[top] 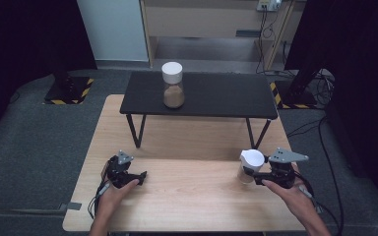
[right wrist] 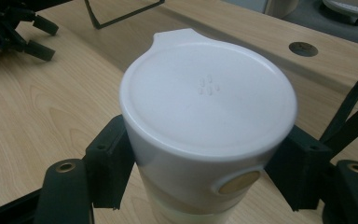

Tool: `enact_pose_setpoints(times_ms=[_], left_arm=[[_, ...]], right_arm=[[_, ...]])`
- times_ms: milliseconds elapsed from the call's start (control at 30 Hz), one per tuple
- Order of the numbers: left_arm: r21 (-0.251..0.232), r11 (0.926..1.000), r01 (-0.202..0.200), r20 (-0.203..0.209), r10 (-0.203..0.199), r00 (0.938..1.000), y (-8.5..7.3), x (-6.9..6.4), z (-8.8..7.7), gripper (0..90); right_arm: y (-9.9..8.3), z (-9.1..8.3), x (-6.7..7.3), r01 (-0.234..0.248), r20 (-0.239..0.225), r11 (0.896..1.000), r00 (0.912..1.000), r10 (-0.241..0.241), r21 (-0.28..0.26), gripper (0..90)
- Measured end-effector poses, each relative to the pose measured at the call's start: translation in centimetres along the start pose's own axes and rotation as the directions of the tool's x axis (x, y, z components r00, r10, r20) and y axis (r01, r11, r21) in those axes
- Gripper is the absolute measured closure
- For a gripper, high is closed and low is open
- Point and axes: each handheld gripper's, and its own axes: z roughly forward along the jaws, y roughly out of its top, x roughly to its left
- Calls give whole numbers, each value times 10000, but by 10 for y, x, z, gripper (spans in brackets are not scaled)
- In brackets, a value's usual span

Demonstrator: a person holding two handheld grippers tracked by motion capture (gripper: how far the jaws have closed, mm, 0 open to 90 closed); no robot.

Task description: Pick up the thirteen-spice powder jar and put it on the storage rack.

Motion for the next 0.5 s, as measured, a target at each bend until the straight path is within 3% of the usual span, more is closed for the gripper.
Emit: enact_pose_setpoints(times_ms=[500], left_arm=[[-1,10000,2,0,-2,10000,0,0,0,0]], right_arm=[[31,-5,-2,297,-108,9995,9995,-298,-55,314]])
